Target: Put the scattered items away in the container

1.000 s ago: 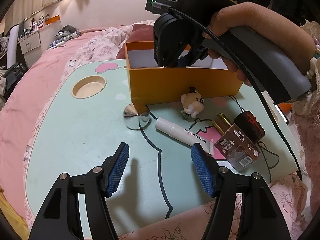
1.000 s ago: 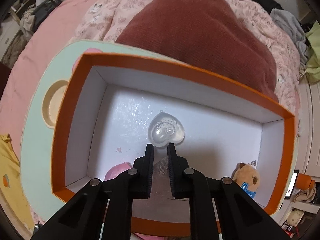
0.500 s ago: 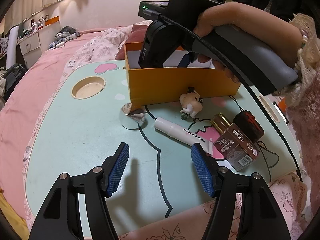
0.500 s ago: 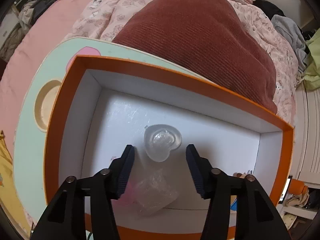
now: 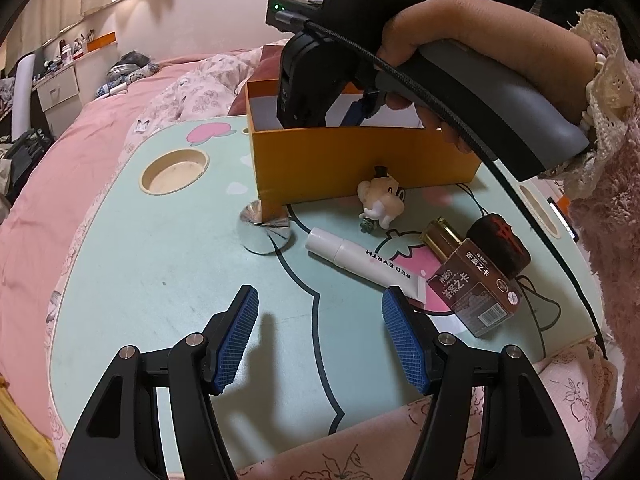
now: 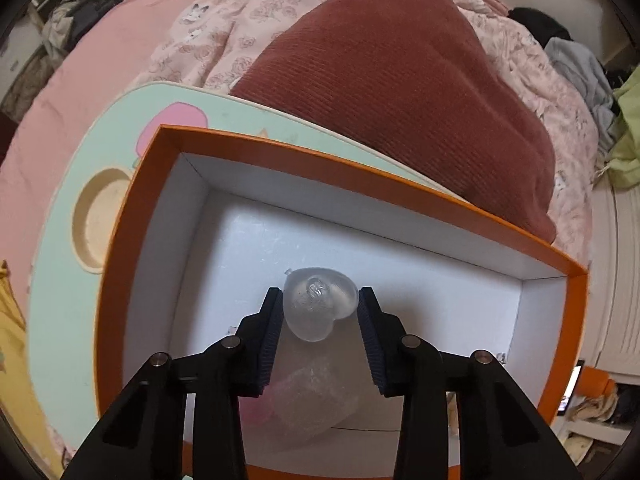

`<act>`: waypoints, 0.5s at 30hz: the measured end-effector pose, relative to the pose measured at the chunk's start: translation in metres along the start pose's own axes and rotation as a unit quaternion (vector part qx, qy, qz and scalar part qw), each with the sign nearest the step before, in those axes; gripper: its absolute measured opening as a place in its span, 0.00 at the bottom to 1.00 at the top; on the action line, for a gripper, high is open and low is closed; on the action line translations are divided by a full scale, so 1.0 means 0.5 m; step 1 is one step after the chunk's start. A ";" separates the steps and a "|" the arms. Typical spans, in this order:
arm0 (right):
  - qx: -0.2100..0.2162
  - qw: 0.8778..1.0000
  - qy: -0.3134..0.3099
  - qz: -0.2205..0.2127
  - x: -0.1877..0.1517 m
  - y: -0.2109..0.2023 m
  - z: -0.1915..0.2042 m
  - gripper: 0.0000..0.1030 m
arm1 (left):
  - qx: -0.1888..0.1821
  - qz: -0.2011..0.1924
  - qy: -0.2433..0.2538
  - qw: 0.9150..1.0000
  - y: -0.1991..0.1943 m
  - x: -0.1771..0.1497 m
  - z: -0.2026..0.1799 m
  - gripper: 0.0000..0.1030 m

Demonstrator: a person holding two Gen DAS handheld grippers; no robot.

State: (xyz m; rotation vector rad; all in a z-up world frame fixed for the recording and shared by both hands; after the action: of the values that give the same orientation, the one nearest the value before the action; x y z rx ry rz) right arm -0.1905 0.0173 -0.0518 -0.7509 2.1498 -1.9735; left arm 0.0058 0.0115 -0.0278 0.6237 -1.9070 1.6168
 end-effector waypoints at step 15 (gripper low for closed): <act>0.004 0.998 0.017 -0.052 0.005 -0.047 -0.013 0.35 | 0.000 -0.003 -0.005 1.000 0.001 0.002 0.008 0.63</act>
State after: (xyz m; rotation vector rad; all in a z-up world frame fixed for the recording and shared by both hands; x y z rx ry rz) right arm -0.1891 0.0217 -0.0276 -0.8509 2.1624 -2.0580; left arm 0.0045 0.0073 -0.0280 0.6377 -1.9110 1.6130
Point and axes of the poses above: each gripper's, at about its wrist camera, not at the fingertips, and y roughly the way its jaws point, z to its left, x to its top, the point moved 8 cm from there along y, roughly the way its jaws point, and after that the axes turned 3 degrees about -z, right-handed, at the moved point
